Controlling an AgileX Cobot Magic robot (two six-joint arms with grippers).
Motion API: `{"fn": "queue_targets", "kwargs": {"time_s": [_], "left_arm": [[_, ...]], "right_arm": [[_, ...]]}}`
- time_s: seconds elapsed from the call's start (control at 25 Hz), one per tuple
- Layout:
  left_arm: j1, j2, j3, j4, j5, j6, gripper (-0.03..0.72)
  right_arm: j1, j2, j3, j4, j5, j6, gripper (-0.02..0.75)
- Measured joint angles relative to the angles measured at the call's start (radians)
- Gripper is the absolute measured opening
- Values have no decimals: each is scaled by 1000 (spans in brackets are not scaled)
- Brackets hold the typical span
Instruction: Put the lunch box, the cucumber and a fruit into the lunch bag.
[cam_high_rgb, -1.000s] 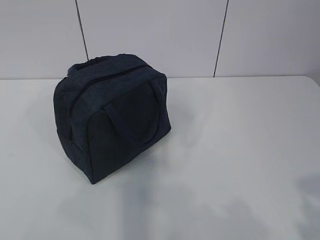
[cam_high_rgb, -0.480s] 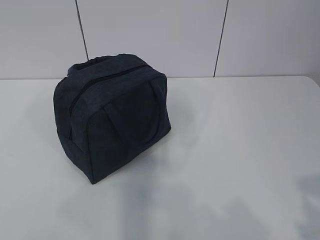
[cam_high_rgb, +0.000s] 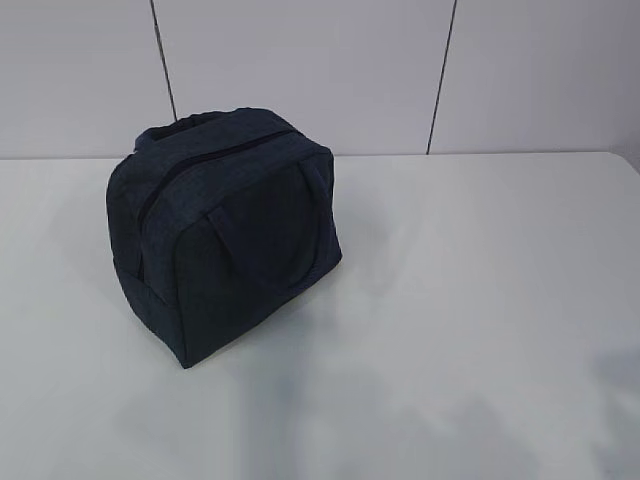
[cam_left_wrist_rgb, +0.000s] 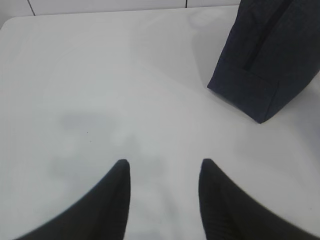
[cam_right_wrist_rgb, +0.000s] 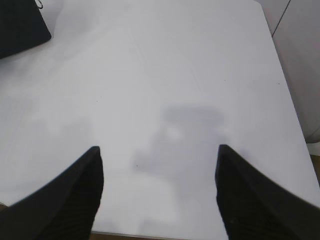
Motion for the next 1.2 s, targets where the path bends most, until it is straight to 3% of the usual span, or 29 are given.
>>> {"fn": "queue_targets", "kwargs": {"time_s": [1.2], "left_arm": [[0,0,0,0,0,0,326]], "right_arm": [[0,0,0,0,0,0,509]]}}
